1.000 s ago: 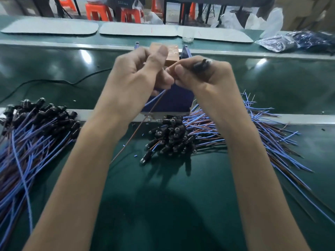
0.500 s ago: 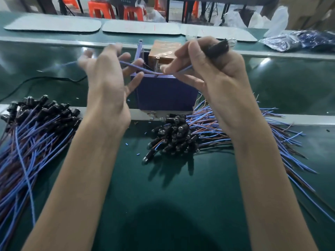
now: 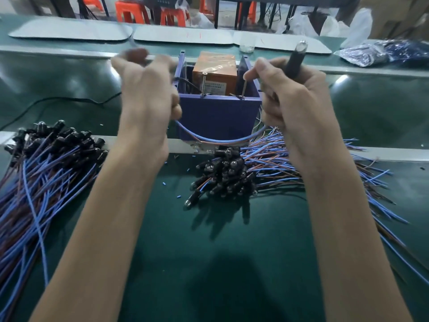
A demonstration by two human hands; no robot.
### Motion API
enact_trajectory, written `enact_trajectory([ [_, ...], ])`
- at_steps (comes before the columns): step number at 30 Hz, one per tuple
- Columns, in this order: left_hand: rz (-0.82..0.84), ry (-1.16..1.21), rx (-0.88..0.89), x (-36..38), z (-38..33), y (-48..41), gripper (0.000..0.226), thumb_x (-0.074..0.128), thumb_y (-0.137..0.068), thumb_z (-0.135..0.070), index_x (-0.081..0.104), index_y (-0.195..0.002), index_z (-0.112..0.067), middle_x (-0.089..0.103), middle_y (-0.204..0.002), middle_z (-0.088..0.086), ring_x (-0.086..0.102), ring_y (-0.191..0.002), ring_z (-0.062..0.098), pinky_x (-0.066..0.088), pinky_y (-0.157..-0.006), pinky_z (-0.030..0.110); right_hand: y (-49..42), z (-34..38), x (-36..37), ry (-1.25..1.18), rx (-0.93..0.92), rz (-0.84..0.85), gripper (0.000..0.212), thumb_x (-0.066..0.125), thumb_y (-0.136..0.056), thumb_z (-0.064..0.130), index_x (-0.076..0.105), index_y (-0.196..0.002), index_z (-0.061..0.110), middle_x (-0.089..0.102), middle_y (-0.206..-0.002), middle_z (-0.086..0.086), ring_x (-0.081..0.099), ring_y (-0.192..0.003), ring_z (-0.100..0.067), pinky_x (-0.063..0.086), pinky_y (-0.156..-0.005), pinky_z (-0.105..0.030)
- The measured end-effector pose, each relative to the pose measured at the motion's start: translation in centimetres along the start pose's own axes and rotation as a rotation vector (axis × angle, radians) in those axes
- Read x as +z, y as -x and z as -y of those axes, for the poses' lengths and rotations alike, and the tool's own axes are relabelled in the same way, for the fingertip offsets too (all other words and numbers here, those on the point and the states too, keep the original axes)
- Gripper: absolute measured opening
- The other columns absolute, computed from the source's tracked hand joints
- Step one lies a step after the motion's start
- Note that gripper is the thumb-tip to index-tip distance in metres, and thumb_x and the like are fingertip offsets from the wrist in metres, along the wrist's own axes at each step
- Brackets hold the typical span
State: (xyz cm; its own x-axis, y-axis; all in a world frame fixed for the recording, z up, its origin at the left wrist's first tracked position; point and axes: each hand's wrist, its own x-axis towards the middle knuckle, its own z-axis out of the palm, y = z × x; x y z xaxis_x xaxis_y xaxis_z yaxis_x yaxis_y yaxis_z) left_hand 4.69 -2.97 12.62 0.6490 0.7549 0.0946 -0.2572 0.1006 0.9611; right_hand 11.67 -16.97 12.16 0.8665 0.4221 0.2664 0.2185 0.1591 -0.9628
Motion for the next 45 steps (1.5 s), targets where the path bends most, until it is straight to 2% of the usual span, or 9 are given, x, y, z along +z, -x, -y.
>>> enact_trajectory([
  [4, 0.375, -0.312, -0.031, 1.5, 0.8, 1.2, 0.023, 0.046, -0.100, -0.022, 0.032, -0.082, -0.024, 0.040, -0.042, -0.014, 0.029, -0.033, 0.003, 0.022, -0.035, 0.013, 0.0, 0.1, -0.3, 0.063, 0.018, -0.072, 0.024, 0.059, -0.094, 0.020, 0.067, -0.073, 0.011, 0.039, -0.038, 0.016, 0.023, -0.039, -0.003, 0.020, -0.039, -0.017],
  [7, 0.572, -0.451, -0.019, 1.8, 1.4, 2.2, 0.029, 0.042, -0.102, -0.033, 0.036, -0.076, -0.023, 0.040, -0.042, -0.014, 0.028, -0.036, 0.002, 0.023, -0.035, 0.016, 0.1, 0.1, -0.4, 0.014, 0.044, -0.064, 0.027, 0.060, -0.094, 0.025, 0.069, -0.074, 0.009, 0.029, -0.043, 0.012, 0.019, -0.041, -0.008, 0.017, -0.039, -0.021],
  [10, 0.584, -0.464, -0.019, 1.8, 1.4, 2.4, 0.035, 0.042, -0.102, -0.031, 0.035, -0.070, -0.021, 0.037, -0.041, -0.013, 0.025, -0.036, 0.003, 0.022, -0.035, 0.015, 0.0, -0.1, -0.2, 0.001, 0.083, -0.075, 0.025, 0.061, -0.093, 0.029, 0.069, -0.080, 0.010, 0.026, -0.051, 0.006, 0.018, -0.042, -0.008, 0.017, -0.038, -0.021],
  [16, 0.555, -0.466, 0.007, 1.2, 1.1, 1.8, 0.044, 0.045, -0.101, -0.024, 0.027, -0.061, -0.022, 0.029, -0.042, -0.013, 0.019, -0.038, 0.005, 0.017, -0.036, 0.016, -0.6, -0.4, -0.3, -0.051, 0.122, -0.203, 0.011, 0.061, -0.094, 0.019, 0.053, -0.086, 0.016, 0.043, -0.061, 0.001, 0.031, -0.037, -0.001, 0.023, -0.034, -0.015],
  [22, 0.532, -0.430, 0.003, 0.4, 0.9, 1.2, 0.047, 0.047, -0.099, -0.022, 0.026, -0.057, -0.024, 0.026, -0.043, -0.012, 0.017, -0.038, 0.006, 0.016, -0.035, 0.015, -0.8, -0.2, -0.8, -0.191, 0.137, -0.237, 0.017, 0.056, -0.096, 0.009, 0.054, -0.079, 0.012, 0.052, -0.052, 0.005, 0.026, -0.038, -0.003, 0.020, -0.034, -0.015],
  [27, 0.543, -0.445, 0.011, 0.3, 0.9, 1.1, 0.046, 0.047, -0.099, -0.021, 0.025, -0.058, -0.023, 0.025, -0.042, -0.011, 0.015, -0.041, 0.008, 0.015, -0.037, 0.017, -0.8, -0.3, -0.9, -0.200, 0.159, -0.236, 0.013, 0.058, -0.093, 0.006, 0.055, -0.081, 0.011, 0.061, -0.063, -0.001, 0.023, -0.039, -0.004, 0.019, -0.035, -0.016],
  [32, 0.574, -0.446, 0.006, 0.1, 0.8, 1.0, 0.048, 0.048, -0.099, -0.022, 0.027, -0.056, -0.024, 0.025, -0.044, -0.011, 0.014, -0.045, 0.010, 0.012, -0.040, 0.020, -0.9, -0.4, -1.0, -0.293, 0.147, -0.245, 0.017, 0.061, -0.090, 0.002, 0.056, -0.076, 0.009, 0.056, -0.067, -0.006, 0.024, -0.036, -0.001, 0.018, -0.033, -0.014],
  [40, 0.610, -0.472, 0.030, -0.3, 1.0, 0.9, 0.047, 0.048, -0.100, -0.022, 0.028, -0.057, -0.024, 0.027, -0.045, -0.010, 0.016, -0.047, 0.011, 0.015, -0.040, 0.019, -0.9, -0.4, -1.0, -0.400, 0.161, -0.290, 0.016, 0.061, -0.086, -0.005, 0.053, -0.086, 0.009, 0.041, -0.091, -0.018, 0.022, -0.034, -0.001, 0.017, -0.032, -0.013],
  [45, 0.600, -0.457, 0.041, -0.5, 0.9, 0.6, 0.045, 0.048, -0.099, -0.021, 0.029, -0.059, -0.022, 0.027, -0.044, -0.010, 0.016, -0.046, 0.011, 0.016, -0.039, 0.018, -1.0, -0.6, -0.7, -0.503, 0.179, -0.321, 0.020, 0.061, -0.084, -0.007, 0.052, -0.083, 0.010, 0.043, -0.076, -0.010, 0.020, -0.032, -0.002, 0.016, -0.030, -0.013],
])
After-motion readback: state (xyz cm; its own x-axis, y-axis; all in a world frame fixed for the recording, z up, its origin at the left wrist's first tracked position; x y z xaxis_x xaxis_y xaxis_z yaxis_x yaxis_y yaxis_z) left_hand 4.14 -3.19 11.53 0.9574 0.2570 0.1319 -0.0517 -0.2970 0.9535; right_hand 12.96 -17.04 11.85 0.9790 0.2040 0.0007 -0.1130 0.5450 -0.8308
